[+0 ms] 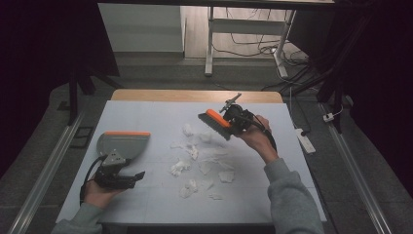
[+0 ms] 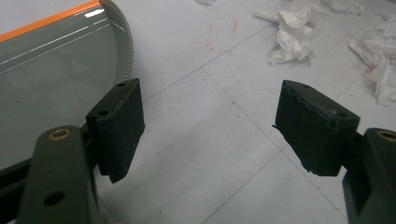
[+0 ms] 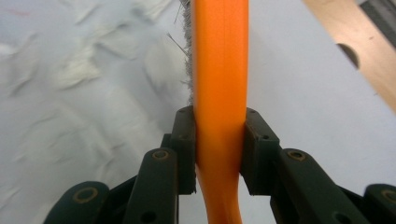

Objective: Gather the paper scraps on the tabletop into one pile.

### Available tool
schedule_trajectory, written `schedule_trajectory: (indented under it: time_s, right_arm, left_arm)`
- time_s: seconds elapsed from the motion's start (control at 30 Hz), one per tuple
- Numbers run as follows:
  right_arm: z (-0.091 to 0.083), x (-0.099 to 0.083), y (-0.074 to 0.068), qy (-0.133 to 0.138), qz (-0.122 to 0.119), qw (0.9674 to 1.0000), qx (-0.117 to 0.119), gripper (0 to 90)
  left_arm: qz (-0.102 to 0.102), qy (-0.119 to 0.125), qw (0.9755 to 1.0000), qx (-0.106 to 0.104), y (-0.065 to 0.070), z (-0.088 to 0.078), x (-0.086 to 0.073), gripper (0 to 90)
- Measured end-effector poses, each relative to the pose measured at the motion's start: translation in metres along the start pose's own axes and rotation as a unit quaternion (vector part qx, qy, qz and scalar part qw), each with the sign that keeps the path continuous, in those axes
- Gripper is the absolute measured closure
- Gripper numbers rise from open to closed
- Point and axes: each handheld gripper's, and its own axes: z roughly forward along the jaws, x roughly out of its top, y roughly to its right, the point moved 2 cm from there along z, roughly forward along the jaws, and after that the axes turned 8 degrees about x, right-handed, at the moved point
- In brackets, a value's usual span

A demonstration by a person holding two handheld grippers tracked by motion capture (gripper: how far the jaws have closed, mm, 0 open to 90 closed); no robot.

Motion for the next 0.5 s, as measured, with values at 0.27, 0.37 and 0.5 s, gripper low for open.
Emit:
schedule_trajectory:
  time_s: [0.27,0.37,0.5]
  right_arm:
    - [0.034,0.023,0.016,-0.049,-0.026,0.9983,-0.019,70.1]
    - [0.043,0.029,0.011,-0.072,-0.053,0.9959,-0.015,70.1]
    - [0.054,0.032,-0.003,-0.101,-0.081,0.9916,0.012,70.2]
  left_arm:
    - [0.001,-0.001,1.0000,-0.001,-0.001,0.001,0.000,24.9]
    - [0.000,0.000,1.0000,-0.002,-0.002,0.001,-0.001,25.0]
    - [0.000,-0.001,1.0000,-0.002,-0.003,0.001,-0.001,25.0]
